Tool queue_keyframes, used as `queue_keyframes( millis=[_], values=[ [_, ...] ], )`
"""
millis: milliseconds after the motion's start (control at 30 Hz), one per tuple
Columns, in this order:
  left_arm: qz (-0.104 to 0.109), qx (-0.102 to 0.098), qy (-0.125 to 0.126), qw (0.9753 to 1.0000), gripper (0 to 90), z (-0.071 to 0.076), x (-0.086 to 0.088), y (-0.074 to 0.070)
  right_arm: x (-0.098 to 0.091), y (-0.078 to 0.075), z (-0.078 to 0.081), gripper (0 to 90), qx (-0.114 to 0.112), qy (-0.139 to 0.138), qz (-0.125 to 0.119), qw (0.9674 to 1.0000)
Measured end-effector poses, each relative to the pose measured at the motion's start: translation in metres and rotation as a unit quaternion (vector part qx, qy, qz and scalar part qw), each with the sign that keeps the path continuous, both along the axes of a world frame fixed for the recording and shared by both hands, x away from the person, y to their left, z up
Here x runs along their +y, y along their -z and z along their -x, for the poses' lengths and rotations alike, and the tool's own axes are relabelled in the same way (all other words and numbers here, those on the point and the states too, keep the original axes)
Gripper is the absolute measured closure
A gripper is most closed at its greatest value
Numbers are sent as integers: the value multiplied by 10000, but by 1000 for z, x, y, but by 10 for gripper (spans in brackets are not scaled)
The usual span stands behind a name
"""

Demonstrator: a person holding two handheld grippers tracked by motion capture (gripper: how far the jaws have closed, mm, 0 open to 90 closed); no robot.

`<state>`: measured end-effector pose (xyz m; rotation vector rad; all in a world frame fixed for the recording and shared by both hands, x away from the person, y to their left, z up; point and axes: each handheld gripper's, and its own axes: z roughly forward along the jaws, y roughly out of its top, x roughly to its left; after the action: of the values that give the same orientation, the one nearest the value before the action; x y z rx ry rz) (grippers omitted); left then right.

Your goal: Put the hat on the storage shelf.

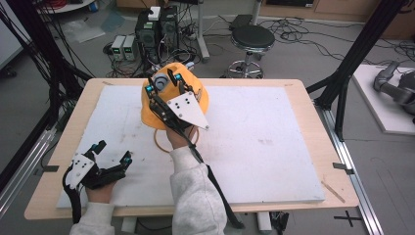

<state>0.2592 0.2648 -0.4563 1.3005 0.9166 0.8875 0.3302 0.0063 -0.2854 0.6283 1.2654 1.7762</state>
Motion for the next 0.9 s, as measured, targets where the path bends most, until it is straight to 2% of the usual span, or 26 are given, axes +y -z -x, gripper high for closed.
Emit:
queue_keyframes(
  millis=[167,433,700,733,900],
  values=[
    [5,7,4,10000,39,0,0,0,-1,-2,2,478,-42,18,-12,10000],
    [10,-6,-2,10000,39,0,0,0,-13,-9,4,407,-32,93,-186,9998],
    [9,7,-3,10000,39,0,0,0,-33,-19,9,276,-72,398,-283,9988],
    [-30,11,9,10000,39,0,0,0,-41,-21,12,242,-113,539,-284,9981],
    [8,0,36,10000,39,0,0,0,-58,-25,17,194,-92,805,-365,9960]
  ],
)
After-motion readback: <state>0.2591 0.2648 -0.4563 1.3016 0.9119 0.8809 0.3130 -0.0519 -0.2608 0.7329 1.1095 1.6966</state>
